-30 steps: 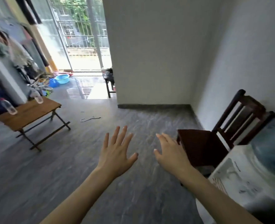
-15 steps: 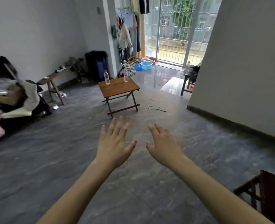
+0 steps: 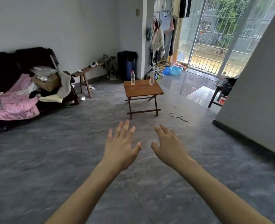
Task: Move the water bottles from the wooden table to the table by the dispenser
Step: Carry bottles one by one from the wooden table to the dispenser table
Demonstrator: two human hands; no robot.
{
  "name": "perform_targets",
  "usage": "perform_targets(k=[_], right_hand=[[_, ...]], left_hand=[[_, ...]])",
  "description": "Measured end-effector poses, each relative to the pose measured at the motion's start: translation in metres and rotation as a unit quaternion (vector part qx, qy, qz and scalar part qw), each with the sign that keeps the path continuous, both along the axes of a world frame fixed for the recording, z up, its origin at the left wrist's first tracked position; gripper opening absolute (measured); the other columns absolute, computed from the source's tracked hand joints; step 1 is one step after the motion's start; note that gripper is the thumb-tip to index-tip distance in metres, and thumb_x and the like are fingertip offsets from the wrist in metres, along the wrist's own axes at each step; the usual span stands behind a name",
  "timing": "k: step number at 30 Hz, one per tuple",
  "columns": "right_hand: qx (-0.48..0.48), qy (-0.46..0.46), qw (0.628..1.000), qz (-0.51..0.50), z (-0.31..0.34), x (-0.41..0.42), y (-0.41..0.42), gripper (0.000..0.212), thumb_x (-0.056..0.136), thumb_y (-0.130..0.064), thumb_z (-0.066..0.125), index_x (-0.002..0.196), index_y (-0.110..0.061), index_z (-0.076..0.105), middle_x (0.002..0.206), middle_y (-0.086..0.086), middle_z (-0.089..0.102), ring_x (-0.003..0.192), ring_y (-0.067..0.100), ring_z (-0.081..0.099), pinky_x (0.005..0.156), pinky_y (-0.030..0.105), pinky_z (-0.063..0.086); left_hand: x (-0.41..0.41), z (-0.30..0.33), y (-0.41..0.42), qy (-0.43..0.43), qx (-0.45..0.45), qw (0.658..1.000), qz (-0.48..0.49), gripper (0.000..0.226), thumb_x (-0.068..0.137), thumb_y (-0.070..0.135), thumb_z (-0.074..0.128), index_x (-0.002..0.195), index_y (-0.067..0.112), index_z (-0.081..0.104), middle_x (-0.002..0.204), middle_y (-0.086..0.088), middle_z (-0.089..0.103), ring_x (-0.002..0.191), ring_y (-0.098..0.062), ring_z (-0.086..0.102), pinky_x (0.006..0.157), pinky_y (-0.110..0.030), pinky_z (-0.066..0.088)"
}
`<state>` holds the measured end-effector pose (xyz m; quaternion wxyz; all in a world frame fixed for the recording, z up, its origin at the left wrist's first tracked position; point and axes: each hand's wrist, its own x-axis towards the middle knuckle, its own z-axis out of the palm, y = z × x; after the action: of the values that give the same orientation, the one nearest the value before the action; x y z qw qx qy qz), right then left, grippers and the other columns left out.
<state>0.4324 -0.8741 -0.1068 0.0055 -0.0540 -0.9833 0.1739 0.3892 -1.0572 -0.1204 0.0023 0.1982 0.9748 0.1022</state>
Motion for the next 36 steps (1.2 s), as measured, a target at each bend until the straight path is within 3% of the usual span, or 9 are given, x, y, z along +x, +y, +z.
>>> perform_targets(k=[6, 13, 26, 36], right_hand=[[0.006, -0.01, 1.0, 0.019, -0.008, -0.057, 0.012, 0.068, 0.094, -0.042, 0.048, 0.154, -0.021, 0.024, 0.164, 0.008, 0.019, 0.149, 0.028, 0.022, 0.119, 0.045, 0.022], [0.009, -0.008, 1.0, 0.015, -0.005, -0.172, 0.011, 0.069, 0.094, -0.042, 0.048, 0.155, -0.022, 0.023, 0.165, 0.008, 0.019, 0.149, 0.029, 0.021, 0.119, 0.047, 0.024], [0.005, -0.005, 1.0, 0.005, -0.001, -0.356, 0.006, 0.067, 0.093, -0.043, 0.049, 0.153, -0.022, 0.027, 0.163, 0.007, 0.024, 0.147, 0.029, 0.025, 0.118, 0.049, 0.027], [-0.002, -0.021, 1.0, 0.008, -0.019, -0.486, 0.057, 0.066, 0.093, -0.043, 0.048, 0.153, -0.022, 0.027, 0.163, 0.007, 0.023, 0.148, 0.028, 0.025, 0.116, 0.048, 0.028]], left_hand=[[-0.057, -0.006, 0.011, -0.004, -0.005, 1.0, 0.006, 0.073, 0.102, 0.061, 0.029, 0.163, 0.027, 0.007, 0.17, 0.005, -0.021, 0.157, -0.016, -0.018, 0.124, -0.047, -0.012], [-0.178, 0.004, 0.005, 0.022, -0.021, 1.0, 0.007, 0.075, 0.102, 0.062, 0.026, 0.164, 0.025, 0.006, 0.171, 0.003, -0.02, 0.156, -0.016, -0.023, 0.122, -0.047, -0.016], [-0.36, -0.003, -0.011, -0.014, -0.035, 0.999, 0.007, 0.077, 0.101, 0.064, 0.026, 0.164, 0.026, 0.004, 0.17, 0.004, -0.021, 0.156, -0.016, -0.022, 0.122, -0.047, -0.017], [-0.493, -0.016, 0.03, -0.026, -0.04, 0.999, 0.002, 0.078, 0.1, 0.065, 0.031, 0.163, 0.029, 0.005, 0.171, 0.005, -0.018, 0.157, -0.015, -0.021, 0.122, -0.046, -0.017]])
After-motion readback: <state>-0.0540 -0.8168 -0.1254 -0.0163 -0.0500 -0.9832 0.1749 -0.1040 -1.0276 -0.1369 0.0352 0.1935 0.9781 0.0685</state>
